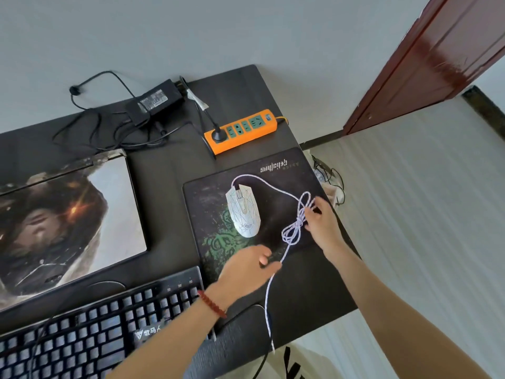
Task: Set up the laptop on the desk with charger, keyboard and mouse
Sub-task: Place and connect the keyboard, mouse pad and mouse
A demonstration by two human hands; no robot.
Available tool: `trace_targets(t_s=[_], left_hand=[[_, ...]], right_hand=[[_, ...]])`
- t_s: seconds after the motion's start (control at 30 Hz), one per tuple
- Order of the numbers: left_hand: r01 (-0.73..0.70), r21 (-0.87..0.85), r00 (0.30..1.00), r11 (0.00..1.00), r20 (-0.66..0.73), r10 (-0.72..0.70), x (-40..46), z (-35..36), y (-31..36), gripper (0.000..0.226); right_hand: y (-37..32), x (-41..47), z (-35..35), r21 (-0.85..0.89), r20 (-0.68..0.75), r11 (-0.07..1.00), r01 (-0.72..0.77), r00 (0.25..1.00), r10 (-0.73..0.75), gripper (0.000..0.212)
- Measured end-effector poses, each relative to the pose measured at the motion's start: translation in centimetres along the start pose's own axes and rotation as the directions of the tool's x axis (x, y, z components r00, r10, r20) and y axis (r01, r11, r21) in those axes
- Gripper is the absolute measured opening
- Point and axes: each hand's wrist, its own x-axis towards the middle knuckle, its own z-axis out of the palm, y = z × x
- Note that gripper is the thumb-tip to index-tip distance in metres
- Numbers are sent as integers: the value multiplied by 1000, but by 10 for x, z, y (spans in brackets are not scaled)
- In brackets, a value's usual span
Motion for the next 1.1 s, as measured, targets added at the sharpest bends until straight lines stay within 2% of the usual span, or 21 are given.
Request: trace_targets(t_s=[0.07, 0.13, 0.17, 0.23, 0.27, 0.33, 0.4, 0.43, 0.53, 0.57, 0.6, 0.63, 0.7, 0.77, 0.8, 0.83, 0.9, 0.97, 1.03, 1.07, 1.1], left_hand=[[68, 35, 987, 997, 145, -72, -3, 15, 0, 35], [76, 39, 985, 996, 151, -81, -2, 22, 5, 29], [96, -28, 987, 995, 130, -91, 1, 22, 8, 22], [176, -322, 982, 930, 126, -142, 5, 17, 16, 13], [209, -466, 977, 860, 135, -164, 6, 11, 20, 12], [217, -671, 976, 709, 127, -179, 9, -5, 27, 10], [189, -831, 978, 523, 113, -175, 15, -24, 33, 14], [166, -895, 979, 414, 100, -175, 18, -34, 36, 16], [97, -991, 973, 91, 75, -216, 26, -65, 46, 19], [69, -997, 972, 26, 62, -227, 28, -74, 48, 20], [41, -999, 972, 13, 37, -232, 29, -83, 50, 20], [23, -999, 973, 48, 11, -232, 30, -90, 51, 20], [38, -979, 974, 199, -8, -226, 28, -98, 51, 22], [138, -915, 975, 380, 57, -216, 20, -94, 47, 26], [193, -864, 975, 464, 118, -186, 14, -89, 44, 27], [225, -798, 974, 559, 181, -133, 6, -82, 41, 29], [186, -637, 962, 748, 272, -8, -10, -70, 34, 33], [89, -479, 963, 874, 266, 48, -23, -66, 28, 30], [22, -327, 984, 945, 175, 38, -29, -71, 21, 26], [31, -273, 994, 961, 106, -2, -31, -77, 15, 25], [43, -229, 999, 972, 22, -39, -33, -83, 10, 24]], right_hand=[[14, -13, 1, 68, -83, 996, -50, 995, 56, 58], [18, -22, 2, 196, -65, 976, -92, 992, 107, 60], [15, -25, 2, 266, -13, 955, -132, 990, 140, 56], [7, -30, 1, 313, 132, 920, -234, 970, 202, 39], [2, -33, 0, 282, 191, 918, -279, 954, 231, 29], [1, -40, -2, 207, 275, 928, -311, 929, 250, 24], [8, -51, -7, 165, 431, 957, -237, 891, 146, 27], [12, -57, -9, 137, 539, 977, -162, 840, 64, 30], [14, -76, -11, 45, 798, 996, 76, 597, -82, 27], [10, -81, -10, 32, 832, 986, 161, 542, -116, 22], [5, -85, -8, 22, 833, 977, 213, 537, -136, 17], [-3, -88, -7, 33, 805, 976, 214, 574, -153, 15], [-19, -88, -8, 103, 664, 975, 198, 716, -216, 20], [-36, -78, -14, 314, 447, 943, 108, 860, -247, 21], [-43, -71, -17, 447, 348, 893, 48, 911, -223, 21], [-50, -64, -20, 554, 274, 832, -2, 945, -180, 19], [-58, -53, -20, 601, 195, 798, -47, 977, -89, 17], [-57, -50, -16, 552, 168, 830, -78, 986, -19, 14], [-50, -50, -13, 405, 133, 907, -118, 989, 70, 15], [-47, -52, -12, 222, 136, 966, -135, 985, 106, 21], [-46, -54, -13, -56, 154, 991, -125, 979, 132, 31]])
